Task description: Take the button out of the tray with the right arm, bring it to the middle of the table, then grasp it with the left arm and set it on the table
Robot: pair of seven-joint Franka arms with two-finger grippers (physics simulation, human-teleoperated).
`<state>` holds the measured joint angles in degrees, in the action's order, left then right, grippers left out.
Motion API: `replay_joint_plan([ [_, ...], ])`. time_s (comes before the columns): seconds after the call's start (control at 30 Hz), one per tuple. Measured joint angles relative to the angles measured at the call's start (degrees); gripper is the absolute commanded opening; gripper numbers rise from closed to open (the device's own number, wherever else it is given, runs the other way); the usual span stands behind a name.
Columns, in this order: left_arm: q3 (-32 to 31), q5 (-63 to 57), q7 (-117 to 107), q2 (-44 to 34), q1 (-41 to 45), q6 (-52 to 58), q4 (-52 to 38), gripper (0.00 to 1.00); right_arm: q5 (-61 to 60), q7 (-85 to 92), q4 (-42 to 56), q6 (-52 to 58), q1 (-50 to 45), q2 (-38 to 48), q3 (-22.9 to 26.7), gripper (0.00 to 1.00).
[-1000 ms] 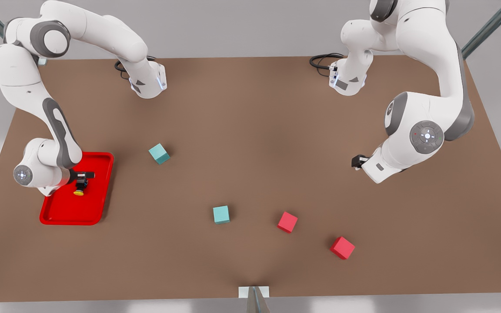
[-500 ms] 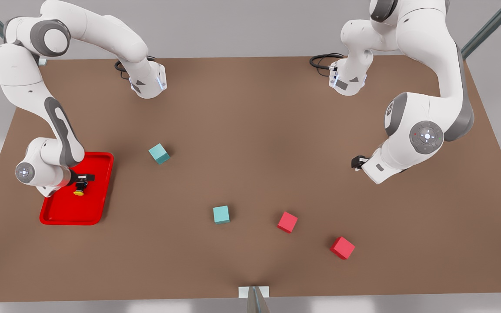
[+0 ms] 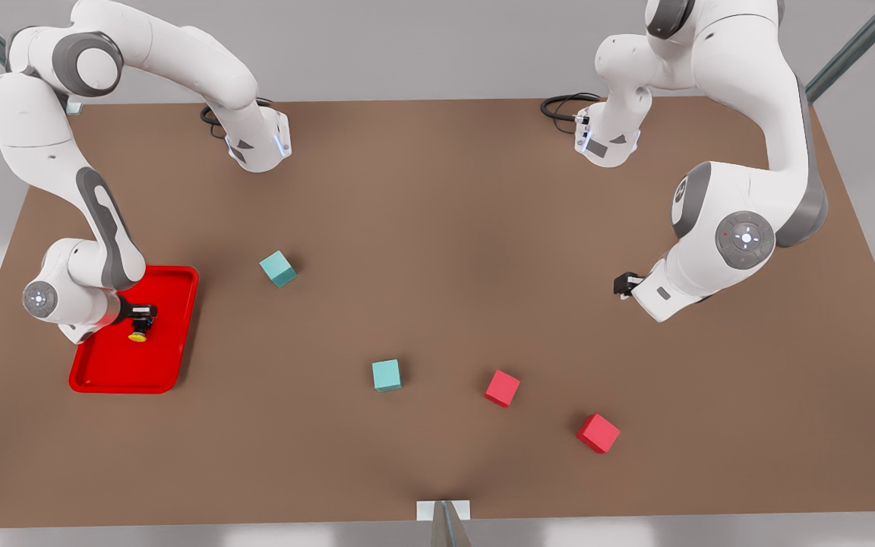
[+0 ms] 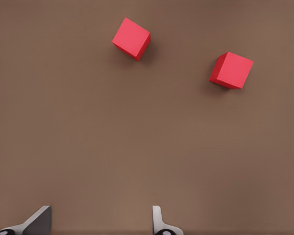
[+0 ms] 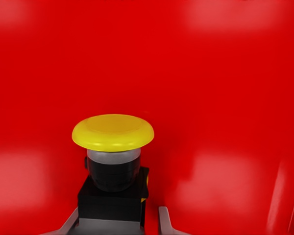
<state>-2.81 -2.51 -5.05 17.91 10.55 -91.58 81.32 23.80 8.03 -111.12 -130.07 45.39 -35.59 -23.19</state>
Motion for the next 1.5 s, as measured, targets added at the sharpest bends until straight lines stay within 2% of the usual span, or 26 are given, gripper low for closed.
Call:
replay_joint_plan([
  [0.07,0.0,0.0,0.0,0.0,0.0,0.0,0.0,1.0,0.0,-0.1,0.0,0.0,-0.1,0.3,0.0,0.59],
  [0.13,0.0,0.0,0.0,0.0,0.0,0.0,0.0,1.0,0.0,-0.2,0.0,-0.1,-0.3,0.3,0.0,0.51],
  [0.2,0.0,0.0,0.0,0.1,0.0,0.0,0.0,1.0,-0.1,-0.2,0.0,-0.2,-0.4,0.4,0.0,0.48],
  [0.3,0.0,0.0,0.0,0.1,0.0,0.0,0.0,1.0,-0.6,0.0,0.0,-0.4,-0.6,0.5,0.0,0.33],
  [0.57,0.0,0.0,-0.1,-0.2,0.0,0.0,0.0,1.0,-1.4,0.9,1.1,0.8,-1.7,3.1,-0.9,0.36],
  [0.7,0.0,0.0,0.0,-0.2,-0.3,0.1,0.1,1.0,-4.7,0.1,7.9,5.9,-12.2,3.4,-0.3,0.37],
  [0.73,0.0,0.0,0.0,-0.2,-0.5,0.1,0.1,1.0,-6.9,-0.4,9.2,7.1,-17.8,3.3,2.0,0.37],
  [1.0,0.4,-0.1,0.2,-0.5,-1.2,0.3,0.1,1.0,-34.9,-8.7,24.1,15.7,-75.6,-2.8,30.7,0.38],
  [1.1,0.6,-0.1,0.2,-0.5,-1.6,0.4,0.1,1.0,-47.5,-13.9,28.5,18.3,-92.8,-5.8,38.0,0.39],
  [1.2,0.7,-0.2,0.3,-0.5,-1.8,0.5,0.2,1.0,-59.1,-19.0,33.8,19.9,-102.8,-9.9,42.0,0.39],
  [1.37,0.7,-0.2,0.4,-0.7,-1.7,0.7,0.2,1.0,-69.2,-27.0,43.9,18.1,-104.6,-18.9,44.4,0.4],
  [1.4,0.7,-0.2,0.4,-0.6,-1.7,0.7,0.1,1.0,-70.1,-28.4,44.6,17.5,-104.2,-19.8,45.1,0.76],
  [1.43,0.7,-0.2,0.4,-0.6,-1.7,0.7,0.1,1.0,-70.6,-29.7,44.9,17.1,-103.8,-20.4,46.1,1.0],
  [1.5,0.7,-0.2,0.4,-0.6,-1.7,0.7,0.1,1.0,-71.2,-32.2,45.1,16.4,-103.6,-20.6,47.0,1.0],
])
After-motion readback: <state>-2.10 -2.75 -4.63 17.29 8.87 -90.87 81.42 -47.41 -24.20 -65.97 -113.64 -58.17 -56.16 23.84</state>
